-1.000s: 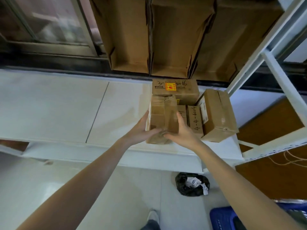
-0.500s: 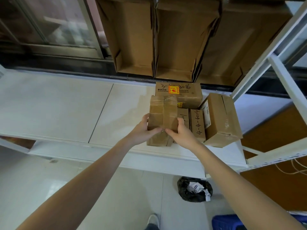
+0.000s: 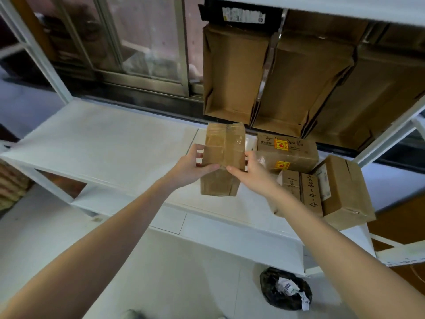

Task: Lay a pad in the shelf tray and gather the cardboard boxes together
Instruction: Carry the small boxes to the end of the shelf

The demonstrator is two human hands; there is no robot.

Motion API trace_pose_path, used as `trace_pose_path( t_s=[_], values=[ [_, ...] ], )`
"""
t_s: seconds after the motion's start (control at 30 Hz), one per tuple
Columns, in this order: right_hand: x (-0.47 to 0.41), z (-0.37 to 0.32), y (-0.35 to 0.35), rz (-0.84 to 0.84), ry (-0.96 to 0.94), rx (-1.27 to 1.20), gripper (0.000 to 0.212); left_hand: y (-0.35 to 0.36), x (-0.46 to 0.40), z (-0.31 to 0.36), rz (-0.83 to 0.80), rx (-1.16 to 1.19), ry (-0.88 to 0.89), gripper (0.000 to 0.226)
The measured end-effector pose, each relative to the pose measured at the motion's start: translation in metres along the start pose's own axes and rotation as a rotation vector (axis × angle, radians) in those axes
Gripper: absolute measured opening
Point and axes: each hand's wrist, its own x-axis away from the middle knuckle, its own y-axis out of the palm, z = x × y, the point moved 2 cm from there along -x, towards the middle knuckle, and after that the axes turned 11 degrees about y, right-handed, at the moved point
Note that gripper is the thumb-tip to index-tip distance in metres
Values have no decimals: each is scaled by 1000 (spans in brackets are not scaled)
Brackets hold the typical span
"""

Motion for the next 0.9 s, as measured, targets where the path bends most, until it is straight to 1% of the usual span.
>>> trace_pose_path(
  t_s=[0.23,0.57,0.9],
  values=[
    [0,-96,78,-26,-37,35,58,-114,28,-38,58,-59,31,65],
    [-9,-231,204,-36,-118,47,57,-281,70,-114,126,-53,41,64],
    [-50,-318,309,-125,-177,73,58,-393,86,-202,179,14,5,64]
  ],
)
